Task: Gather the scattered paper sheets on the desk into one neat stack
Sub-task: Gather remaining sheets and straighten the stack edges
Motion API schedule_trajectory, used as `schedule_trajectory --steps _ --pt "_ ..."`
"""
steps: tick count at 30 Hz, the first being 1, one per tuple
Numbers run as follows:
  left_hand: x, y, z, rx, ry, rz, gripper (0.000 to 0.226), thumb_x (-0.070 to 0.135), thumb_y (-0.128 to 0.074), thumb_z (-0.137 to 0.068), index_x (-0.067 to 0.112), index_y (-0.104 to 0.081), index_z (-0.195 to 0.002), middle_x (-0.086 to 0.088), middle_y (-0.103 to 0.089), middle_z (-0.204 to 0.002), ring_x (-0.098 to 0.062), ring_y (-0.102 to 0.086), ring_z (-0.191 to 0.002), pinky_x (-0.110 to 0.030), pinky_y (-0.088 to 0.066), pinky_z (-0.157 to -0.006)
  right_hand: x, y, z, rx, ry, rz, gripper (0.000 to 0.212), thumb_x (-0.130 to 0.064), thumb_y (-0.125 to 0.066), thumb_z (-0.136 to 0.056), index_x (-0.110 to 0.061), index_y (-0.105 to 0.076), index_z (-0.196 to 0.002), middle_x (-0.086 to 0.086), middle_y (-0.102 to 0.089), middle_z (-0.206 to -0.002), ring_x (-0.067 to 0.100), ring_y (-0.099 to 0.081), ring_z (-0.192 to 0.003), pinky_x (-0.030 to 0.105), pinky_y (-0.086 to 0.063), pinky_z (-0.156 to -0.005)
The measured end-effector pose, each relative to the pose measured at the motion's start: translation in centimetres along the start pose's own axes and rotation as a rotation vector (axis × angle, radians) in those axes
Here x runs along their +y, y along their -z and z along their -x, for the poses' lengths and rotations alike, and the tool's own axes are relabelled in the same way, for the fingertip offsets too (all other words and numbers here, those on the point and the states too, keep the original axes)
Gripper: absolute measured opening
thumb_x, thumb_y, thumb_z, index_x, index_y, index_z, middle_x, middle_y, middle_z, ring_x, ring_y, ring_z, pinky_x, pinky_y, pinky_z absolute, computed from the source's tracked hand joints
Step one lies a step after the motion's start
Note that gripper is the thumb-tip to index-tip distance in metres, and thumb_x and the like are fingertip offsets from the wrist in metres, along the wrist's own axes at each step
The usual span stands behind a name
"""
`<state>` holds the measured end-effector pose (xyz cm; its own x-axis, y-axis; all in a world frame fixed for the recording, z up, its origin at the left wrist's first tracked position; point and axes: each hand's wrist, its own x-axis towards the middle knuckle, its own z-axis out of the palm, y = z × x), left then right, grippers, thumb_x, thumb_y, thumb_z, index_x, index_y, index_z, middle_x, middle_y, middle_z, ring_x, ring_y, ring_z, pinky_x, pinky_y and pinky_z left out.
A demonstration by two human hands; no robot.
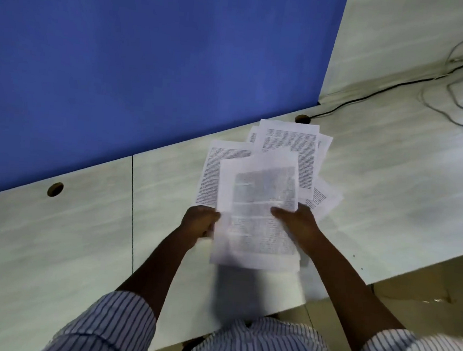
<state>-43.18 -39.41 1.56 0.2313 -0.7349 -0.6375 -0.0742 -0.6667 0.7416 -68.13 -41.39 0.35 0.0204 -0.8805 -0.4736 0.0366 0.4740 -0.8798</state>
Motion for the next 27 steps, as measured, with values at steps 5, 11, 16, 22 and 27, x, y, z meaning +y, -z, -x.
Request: schedule_trajectory --steps 5,11,16,22,27 --pt "1.2 1.2 -4.8 0.36 -0.053 -0.639 0.039 0.023 -0.073 -0.072 0.005 -0.06 -0.104 -0.011 -0.065 -0.109 -0.032 -0.064 -0.105 -0.033 -0.053 -0.083 -0.4 0.2 -6.3 0.124 0.042 0.534 0.028 -0.02 -0.067 -0.091 -0.006 -0.07 -0.115 0.015 -0.072 -0.116 0.033 -0.066 -0.111 0.038 -0.05 -0.096" --pt "0.9 -1.8 -7.0 0.532 -0.045 -0.762 0.096 0.058 -0.084 -0.063 0.003 -0.041 -0.129 -0.017 -0.05 -0.13 -0.037 -0.047 -0.125 -0.047 -0.046 -0.096 1.1 -0.3 -7.5 0.218 -0.041 0.693 0.032 -0.033 -0.058 -0.094 -0.015 -0.065 -0.12 0.014 -0.069 -0.12 0.037 -0.062 -0.114 0.041 -0.047 -0.095" --pt "1.2 -2.8 -9.0 0.529 -0.003 -0.646 0.098 0.053 -0.089 -0.061 0.002 -0.04 -0.128 -0.019 -0.054 -0.13 -0.039 -0.052 -0.123 -0.048 -0.047 -0.098 1.3 -0.3 -8.2 0.236 -0.066 0.743 0.033 -0.036 -0.057 -0.094 -0.019 -0.064 -0.121 0.009 -0.069 -0.12 0.035 -0.062 -0.114 0.039 -0.046 -0.096" --pt "2.2 -1.5 -10.2 0.344 0.018 -0.638 0.058 0.046 -0.084 -0.069 0.009 -0.065 -0.11 -0.008 -0.07 -0.109 -0.03 -0.067 -0.101 -0.035 -0.055 -0.082 1.1 -0.6 -8.5 0.215 -0.07 0.754 0.034 -0.037 -0.057 -0.094 -0.019 -0.064 -0.122 0.009 -0.069 -0.121 0.035 -0.062 -0.114 0.04 -0.047 -0.097" --pt "2.2 0.8 -9.6 0.098 -0.025 -0.094 0.035 0.02 -0.081 -0.079 0.011 -0.073 -0.112 -0.011 -0.074 -0.111 -0.03 -0.07 -0.101 -0.041 -0.057 -0.082 0.5 -0.4 -9.3 0.156 -0.083 0.703 0.038 -0.039 -0.061 -0.093 -0.019 -0.064 -0.125 0.007 -0.069 -0.123 0.034 -0.061 -0.117 0.04 -0.047 -0.101"
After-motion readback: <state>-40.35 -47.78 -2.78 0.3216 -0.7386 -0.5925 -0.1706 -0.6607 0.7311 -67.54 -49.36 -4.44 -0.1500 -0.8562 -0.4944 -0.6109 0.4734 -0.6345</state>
